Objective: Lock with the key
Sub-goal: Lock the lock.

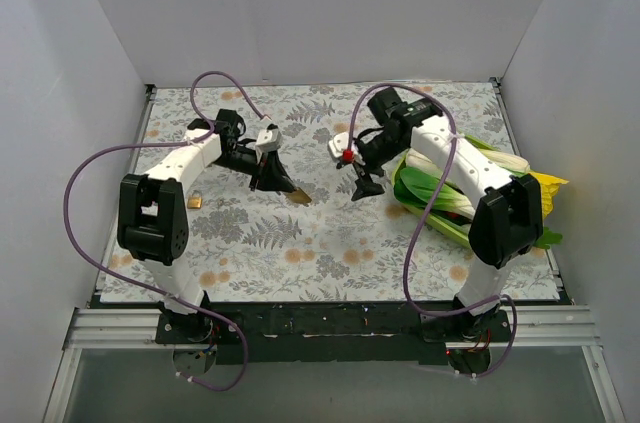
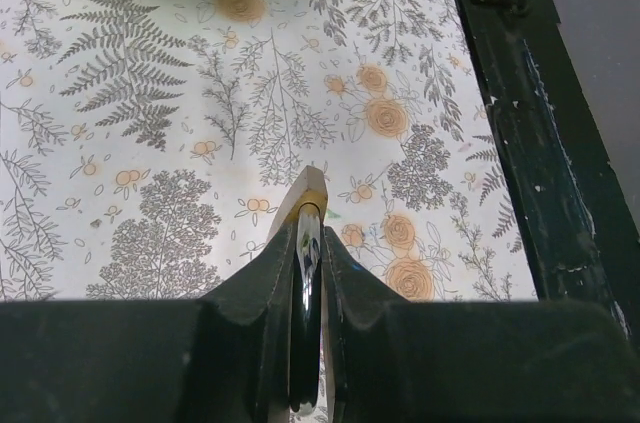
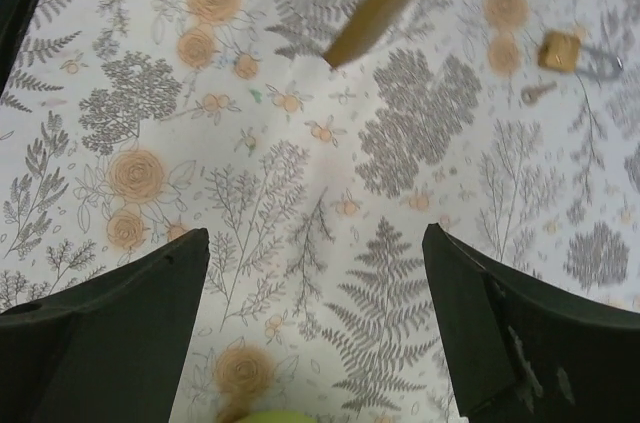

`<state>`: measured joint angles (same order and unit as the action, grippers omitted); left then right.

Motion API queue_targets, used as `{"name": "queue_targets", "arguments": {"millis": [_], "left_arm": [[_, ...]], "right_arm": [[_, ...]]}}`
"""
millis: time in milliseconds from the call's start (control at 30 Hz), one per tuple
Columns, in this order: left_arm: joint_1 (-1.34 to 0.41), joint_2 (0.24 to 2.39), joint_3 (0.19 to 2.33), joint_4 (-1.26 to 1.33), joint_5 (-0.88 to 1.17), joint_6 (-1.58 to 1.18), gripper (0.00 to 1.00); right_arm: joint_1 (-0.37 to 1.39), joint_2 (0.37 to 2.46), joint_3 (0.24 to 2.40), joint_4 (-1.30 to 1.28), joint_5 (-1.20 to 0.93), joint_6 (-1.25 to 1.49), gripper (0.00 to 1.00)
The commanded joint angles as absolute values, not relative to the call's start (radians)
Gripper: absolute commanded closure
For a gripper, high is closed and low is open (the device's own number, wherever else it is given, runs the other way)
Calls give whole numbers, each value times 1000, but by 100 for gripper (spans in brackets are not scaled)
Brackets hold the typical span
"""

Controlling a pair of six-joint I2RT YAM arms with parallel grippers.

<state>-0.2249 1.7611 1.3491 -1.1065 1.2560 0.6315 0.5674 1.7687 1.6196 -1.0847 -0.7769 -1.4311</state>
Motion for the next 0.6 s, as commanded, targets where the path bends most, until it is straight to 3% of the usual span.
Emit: {"name": "queue_targets", "arguments": {"millis": [0,300,567], "left_arm": [[-219,1747,1397,-994,1391,506,100],[-222,1660,1381,-581,1401,33,100],[-259,1605,1350,-266,1393,-308,100]], "right_arm": [[463,1701,1600,-939,-834,-1069,5],[430,1468,1327,-234,-726,-418,2],[431,1526,1368,-373,-858,-385,2]]}}
